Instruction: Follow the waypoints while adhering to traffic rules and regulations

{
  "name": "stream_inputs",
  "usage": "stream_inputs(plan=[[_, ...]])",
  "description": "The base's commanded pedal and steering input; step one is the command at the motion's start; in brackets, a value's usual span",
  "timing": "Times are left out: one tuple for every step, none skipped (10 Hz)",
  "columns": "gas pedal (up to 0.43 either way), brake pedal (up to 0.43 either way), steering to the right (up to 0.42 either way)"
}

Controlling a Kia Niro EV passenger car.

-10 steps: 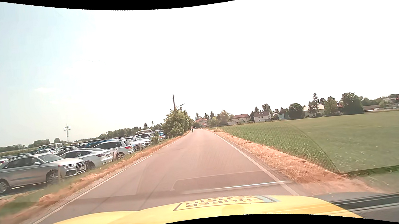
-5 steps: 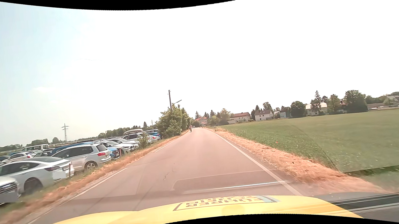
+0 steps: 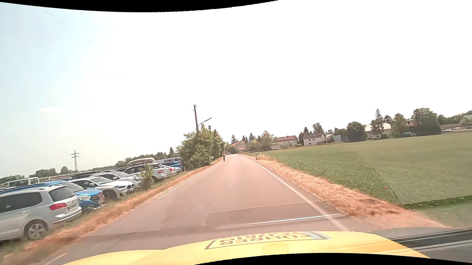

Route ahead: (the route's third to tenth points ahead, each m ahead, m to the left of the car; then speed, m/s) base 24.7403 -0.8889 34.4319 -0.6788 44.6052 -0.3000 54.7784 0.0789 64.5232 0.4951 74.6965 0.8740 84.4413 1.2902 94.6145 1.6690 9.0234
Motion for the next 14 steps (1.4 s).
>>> stream_inputs(plan=[[0.118, 0.000, -0.002], [0.118, 0.000, -0.001], [0.118, 0.000, -0.002], [0.118, 0.000, -0.001], [0.118, 0.000, -0.001], [0.118, 0.000, -0.001], [0.118, 0.000, -0.001], [0.118, 0.000, -0.002], [0.118, 0.000, -0.003], [0.110, 0.000, -0.003], [0.110, 0.000, -0.004], [0.098, 0.000, -0.008], [0.087, 0.000, -0.010], [0.087, 0.000, -0.011]])
